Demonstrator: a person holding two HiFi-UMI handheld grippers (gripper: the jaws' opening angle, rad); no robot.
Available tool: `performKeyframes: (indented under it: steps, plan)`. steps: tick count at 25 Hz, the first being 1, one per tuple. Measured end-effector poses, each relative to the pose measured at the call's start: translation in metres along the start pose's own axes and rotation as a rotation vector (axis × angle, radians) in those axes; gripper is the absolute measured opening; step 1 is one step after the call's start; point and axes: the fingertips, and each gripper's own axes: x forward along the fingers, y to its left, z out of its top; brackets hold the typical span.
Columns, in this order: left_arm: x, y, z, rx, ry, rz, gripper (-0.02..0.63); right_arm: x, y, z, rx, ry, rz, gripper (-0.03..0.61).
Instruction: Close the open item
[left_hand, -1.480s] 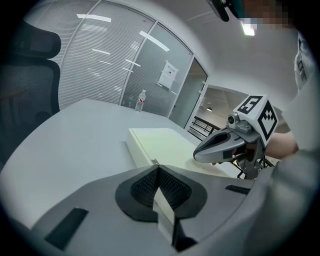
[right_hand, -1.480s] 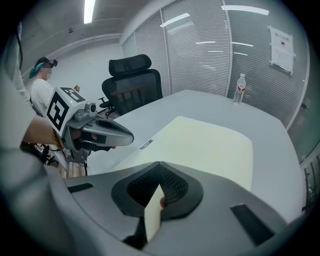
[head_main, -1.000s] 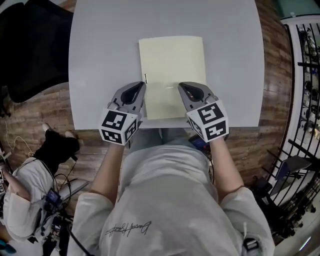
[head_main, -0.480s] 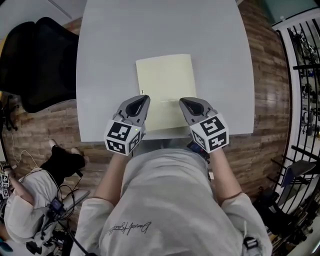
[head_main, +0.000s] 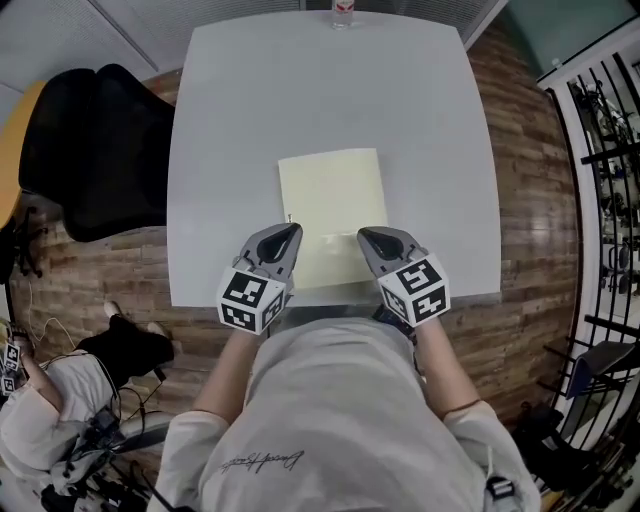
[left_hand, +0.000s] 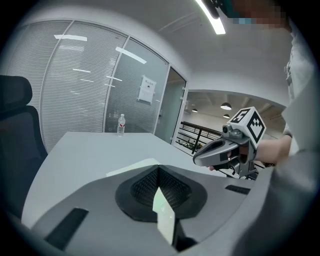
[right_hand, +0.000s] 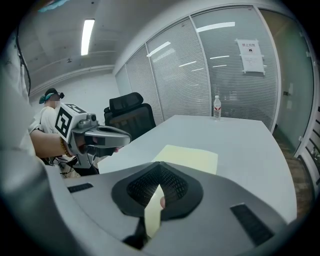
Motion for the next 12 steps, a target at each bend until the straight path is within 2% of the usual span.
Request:
performKeyframes:
  steps: [12]
  plan:
    - [-0.0031, -0.0012, 0.0043, 0.001, -0.008, -0.009, 0.009, -0.0001, 0.0047, 0.0097, -0.009, -0.019, 0.024, 0.012]
